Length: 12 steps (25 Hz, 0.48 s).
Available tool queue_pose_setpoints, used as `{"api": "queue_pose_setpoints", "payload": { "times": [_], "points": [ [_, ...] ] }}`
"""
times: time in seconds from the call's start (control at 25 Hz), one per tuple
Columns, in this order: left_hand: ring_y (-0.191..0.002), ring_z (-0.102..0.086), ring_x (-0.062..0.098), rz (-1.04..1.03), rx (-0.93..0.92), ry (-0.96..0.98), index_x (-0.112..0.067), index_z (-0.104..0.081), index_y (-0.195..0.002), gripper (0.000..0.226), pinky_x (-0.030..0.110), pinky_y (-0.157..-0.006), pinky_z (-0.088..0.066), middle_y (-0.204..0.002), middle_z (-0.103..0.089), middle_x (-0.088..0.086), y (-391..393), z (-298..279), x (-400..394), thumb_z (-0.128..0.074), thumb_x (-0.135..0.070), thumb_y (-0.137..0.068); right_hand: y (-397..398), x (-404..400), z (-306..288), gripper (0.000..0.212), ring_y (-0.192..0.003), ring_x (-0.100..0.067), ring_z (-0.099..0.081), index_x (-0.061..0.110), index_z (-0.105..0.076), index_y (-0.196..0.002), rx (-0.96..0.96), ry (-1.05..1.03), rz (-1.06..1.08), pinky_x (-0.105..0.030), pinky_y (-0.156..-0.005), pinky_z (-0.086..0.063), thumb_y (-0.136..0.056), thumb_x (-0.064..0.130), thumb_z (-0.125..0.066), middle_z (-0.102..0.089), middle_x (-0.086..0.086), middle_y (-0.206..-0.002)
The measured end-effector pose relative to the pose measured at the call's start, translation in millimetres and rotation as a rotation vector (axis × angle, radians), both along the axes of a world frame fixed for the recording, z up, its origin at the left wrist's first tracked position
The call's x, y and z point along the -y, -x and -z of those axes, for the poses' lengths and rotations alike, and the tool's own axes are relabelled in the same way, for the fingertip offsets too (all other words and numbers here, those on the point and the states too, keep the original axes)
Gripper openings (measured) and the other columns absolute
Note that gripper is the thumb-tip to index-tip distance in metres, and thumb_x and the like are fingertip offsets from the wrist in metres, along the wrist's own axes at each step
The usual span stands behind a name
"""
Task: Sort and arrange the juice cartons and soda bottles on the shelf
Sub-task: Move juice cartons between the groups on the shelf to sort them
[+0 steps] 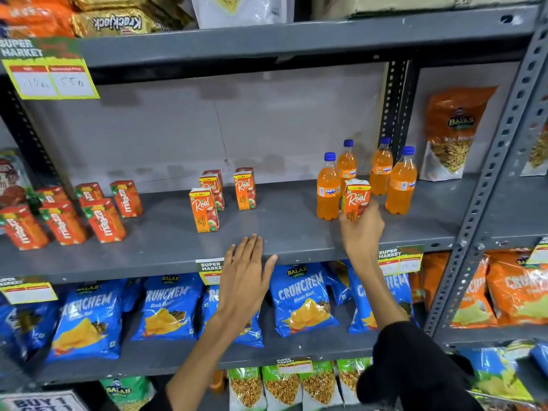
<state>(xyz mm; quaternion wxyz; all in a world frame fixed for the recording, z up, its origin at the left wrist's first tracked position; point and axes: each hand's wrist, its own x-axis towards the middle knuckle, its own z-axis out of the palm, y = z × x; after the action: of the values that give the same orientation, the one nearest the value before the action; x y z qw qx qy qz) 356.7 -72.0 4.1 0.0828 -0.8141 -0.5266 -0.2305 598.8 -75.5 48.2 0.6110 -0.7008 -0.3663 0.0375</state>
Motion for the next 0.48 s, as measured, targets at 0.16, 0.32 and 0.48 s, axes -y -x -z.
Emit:
{"api": "queue_pose_setpoints", "payload": {
  "times": [0.16, 0.32, 0.48],
  "points": [
    [-0.145, -0.042, 0.025, -0.020, 0.019, -0.013, -0.006, -0.045, -0.148, 0.063, 0.044, -0.124, -0.026, -0.155, -0.048, 0.010, 23.1, -0.7, -2.4, -0.033, -0.050, -0.104, 50.5, 7.6, 5.6, 0.055, -0.103, -0.024, -0.066, 0.011, -0.053, -0.124, 0.015, -0.044, -0.086, -0.037, -0.089, -0.055, -0.080, 0.027, -0.081, -0.067, -0.007, -0.115],
    [-0.145, -0.041, 0.024, -0.045, 0.019, -0.016, -0.007, -0.044, -0.148, 0.061, 0.044, -0.125, -0.026, -0.155, -0.047, 0.009, 58.6, -1.0, -8.3, -0.034, -0.049, -0.105, 108.9, -20.1, 1.4, 0.053, -0.098, -0.021, -0.067, 0.015, -0.052, -0.117, 0.027, -0.002, -0.247, -0.031, -0.082, -0.054, -0.078, 0.033, -0.083, -0.067, -0.004, -0.108],
    [-0.148, -0.036, 0.023, -0.021, -0.002, -0.017, -0.008, -0.041, -0.150, 0.062, 0.042, -0.126, -0.021, -0.157, -0.044, 0.009, 72.9, 3.0, -13.0, -0.031, -0.050, -0.106, 158.0, -57.3, -0.2, 0.051, -0.100, -0.025, -0.069, 0.015, -0.047, -0.108, 0.013, 0.064, -0.351, -0.027, -0.076, -0.051, -0.077, 0.029, -0.085, -0.070, -0.008, -0.111]
  ]
}}
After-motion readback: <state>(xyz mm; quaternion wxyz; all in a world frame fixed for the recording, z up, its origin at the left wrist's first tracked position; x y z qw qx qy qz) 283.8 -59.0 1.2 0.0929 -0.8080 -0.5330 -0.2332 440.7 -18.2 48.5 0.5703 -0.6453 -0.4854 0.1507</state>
